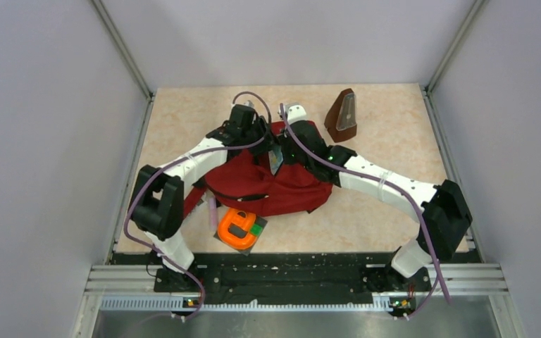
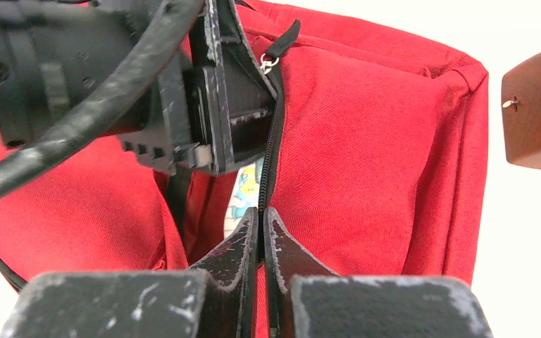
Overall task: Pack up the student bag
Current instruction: Place the stationery in the student bag, then pick up the stationery from the corner of the board.
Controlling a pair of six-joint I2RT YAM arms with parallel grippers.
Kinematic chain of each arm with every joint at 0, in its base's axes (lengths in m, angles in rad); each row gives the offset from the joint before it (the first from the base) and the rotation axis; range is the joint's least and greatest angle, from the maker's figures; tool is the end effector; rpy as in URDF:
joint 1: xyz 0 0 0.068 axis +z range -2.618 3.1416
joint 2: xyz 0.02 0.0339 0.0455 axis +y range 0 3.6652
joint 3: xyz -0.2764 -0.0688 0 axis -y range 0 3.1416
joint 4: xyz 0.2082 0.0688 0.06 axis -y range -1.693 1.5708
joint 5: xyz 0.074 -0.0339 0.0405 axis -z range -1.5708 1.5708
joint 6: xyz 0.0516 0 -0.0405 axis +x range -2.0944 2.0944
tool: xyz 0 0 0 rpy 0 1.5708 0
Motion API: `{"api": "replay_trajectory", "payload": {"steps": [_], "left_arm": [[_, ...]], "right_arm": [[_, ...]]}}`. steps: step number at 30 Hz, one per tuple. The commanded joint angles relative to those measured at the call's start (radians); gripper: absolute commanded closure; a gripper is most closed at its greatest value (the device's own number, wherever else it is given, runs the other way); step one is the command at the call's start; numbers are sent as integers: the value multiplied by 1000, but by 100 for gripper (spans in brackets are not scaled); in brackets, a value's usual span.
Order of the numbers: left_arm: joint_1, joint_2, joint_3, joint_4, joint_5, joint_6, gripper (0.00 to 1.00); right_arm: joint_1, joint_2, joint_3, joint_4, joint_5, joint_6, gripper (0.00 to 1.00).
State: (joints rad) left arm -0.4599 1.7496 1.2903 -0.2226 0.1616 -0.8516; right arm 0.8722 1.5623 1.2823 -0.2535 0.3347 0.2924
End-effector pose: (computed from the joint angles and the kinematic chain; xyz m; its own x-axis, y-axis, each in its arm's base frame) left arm 0.3363 -0.1758 0.2682 -0.7859 -0.4394 -0.4352 -0.0626 0.7566 -0.6509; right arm 0.2317 0.2495 0.3276 -0.4692 -0.1354 -0.8726 -0.4241 0.9013 0.0882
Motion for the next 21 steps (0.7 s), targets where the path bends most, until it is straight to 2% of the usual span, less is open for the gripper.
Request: {"api": "replay_trajectory", "payload": {"steps": [1,4,10,14,16,18,21], "left_arm": [[4,-157,-47,23,-43,103,38],[6,-257,-85,-58,-54,191,28],[66,-496,-201,-283,-208,237,22],[237,-668,-304,-369,-199,200,20],[327,-734,-336,-441,-238,178,19],[406,-772,-359,-506,-293,161,16],[551,-795,-419,-507,-239,140,13]], "right_arm": [[-2,-30,6,8,14,17,100],[-7,-38,3,13,18,23,100],[-13,-50,0,20,21,28,100],[-16,-66,-20,33,23,34,100],[-22,-69,-25,39,20,32,100],[-30,-66,-27,44,16,33,100],[-43,-64,-30,49,1,36,100]]}}
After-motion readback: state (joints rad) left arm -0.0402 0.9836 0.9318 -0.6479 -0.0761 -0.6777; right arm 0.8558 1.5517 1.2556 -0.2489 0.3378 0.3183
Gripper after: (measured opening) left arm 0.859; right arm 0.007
